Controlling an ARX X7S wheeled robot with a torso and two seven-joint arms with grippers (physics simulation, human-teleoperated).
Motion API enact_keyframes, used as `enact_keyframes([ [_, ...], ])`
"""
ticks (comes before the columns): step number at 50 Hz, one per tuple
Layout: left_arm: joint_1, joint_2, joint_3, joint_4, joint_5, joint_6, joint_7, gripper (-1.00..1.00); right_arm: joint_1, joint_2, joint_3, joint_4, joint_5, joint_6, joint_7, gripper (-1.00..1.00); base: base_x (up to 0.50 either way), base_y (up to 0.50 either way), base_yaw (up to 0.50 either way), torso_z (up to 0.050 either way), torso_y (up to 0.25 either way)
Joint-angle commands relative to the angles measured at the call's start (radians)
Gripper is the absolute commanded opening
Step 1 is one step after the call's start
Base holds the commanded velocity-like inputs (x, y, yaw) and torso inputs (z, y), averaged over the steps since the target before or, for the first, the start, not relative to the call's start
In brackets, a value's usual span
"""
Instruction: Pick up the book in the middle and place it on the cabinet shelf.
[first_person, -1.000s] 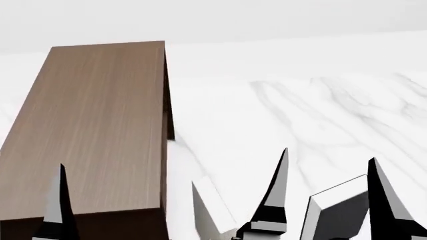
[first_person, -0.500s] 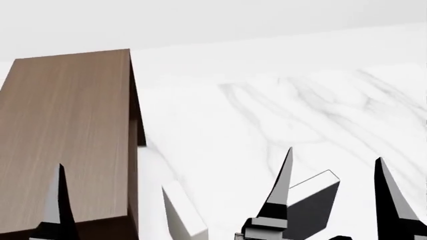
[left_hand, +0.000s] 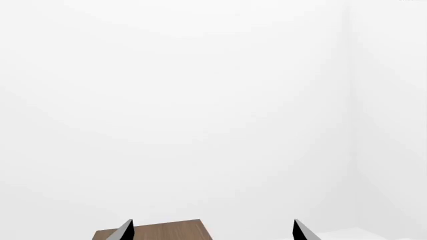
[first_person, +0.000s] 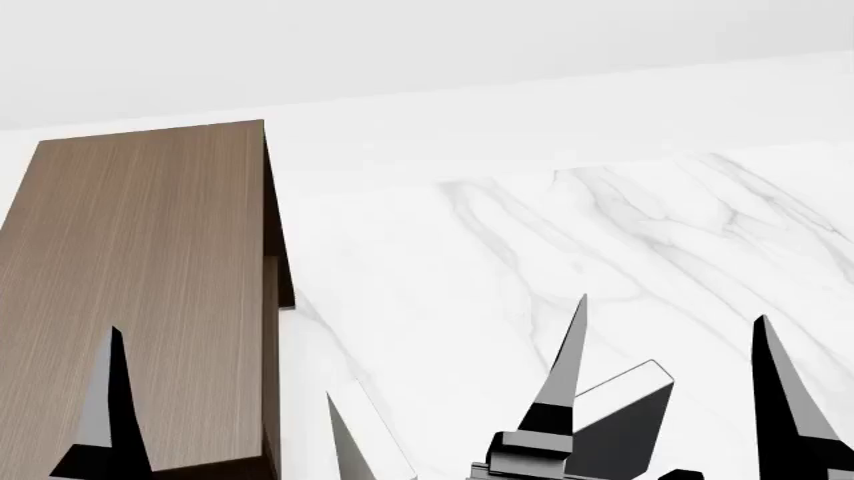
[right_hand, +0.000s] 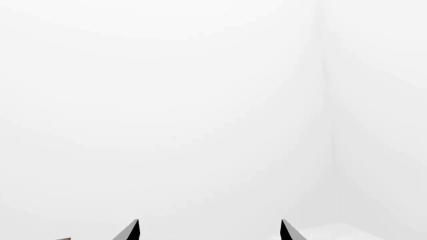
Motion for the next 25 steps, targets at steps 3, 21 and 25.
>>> enact_keyframes([
  [3,-0.004,-0.010,0.004,0.006,0.000,-0.006,-0.010,1.00,0.004,0.005,-0.018,0.007,-0.003,0.000,0.013,1.00,0.00,0.00,0.00,0.050,0.000],
  [21,-0.028,-0.047,0.056,0.053,0.036,-0.095,-0.019,1.00,0.003,0.013,-0.020,0.015,0.012,-0.002,0.024,1.00,0.00,0.00,0.00,0.041,-0.152],
  [25,-0.035,-0.041,0.039,0.085,0.005,-0.116,-0.024,1.00,0.004,0.014,-0.024,0.020,0.012,-0.004,0.026,1.00,0.00,0.00,0.00,0.035,-0.224],
])
